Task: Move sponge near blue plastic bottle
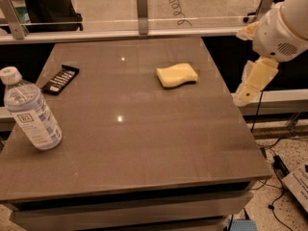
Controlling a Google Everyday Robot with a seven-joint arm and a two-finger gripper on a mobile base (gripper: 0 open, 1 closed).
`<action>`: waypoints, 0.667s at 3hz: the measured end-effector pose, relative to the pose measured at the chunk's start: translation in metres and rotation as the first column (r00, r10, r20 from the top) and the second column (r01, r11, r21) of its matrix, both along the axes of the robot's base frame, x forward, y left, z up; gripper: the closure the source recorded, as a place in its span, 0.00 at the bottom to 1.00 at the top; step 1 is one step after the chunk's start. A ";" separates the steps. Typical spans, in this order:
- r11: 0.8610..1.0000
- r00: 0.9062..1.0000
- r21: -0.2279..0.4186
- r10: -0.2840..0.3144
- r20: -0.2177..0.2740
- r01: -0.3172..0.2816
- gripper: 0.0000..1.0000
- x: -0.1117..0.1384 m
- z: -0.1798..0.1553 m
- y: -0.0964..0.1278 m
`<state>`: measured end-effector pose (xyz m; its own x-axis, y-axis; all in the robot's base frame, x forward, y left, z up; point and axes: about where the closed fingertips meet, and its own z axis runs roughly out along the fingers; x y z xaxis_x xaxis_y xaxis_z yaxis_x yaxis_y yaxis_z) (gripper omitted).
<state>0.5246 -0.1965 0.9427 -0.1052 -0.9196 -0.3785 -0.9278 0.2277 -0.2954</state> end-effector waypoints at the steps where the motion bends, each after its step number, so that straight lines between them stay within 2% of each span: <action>1: 0.998 0.999 0.048 0.027 0.034 -0.028 0.00 0.038 -0.012 0.010; 2: 0.995 0.997 0.085 0.047 0.059 -0.052 0.00 0.070 -0.025 0.020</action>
Offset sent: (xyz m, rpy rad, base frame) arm 0.1110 0.0282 -0.0421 0.1365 -0.0889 0.0708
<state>0.5945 -0.1770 0.9172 -0.0368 -0.8867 -0.4609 -0.9210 0.2091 -0.3287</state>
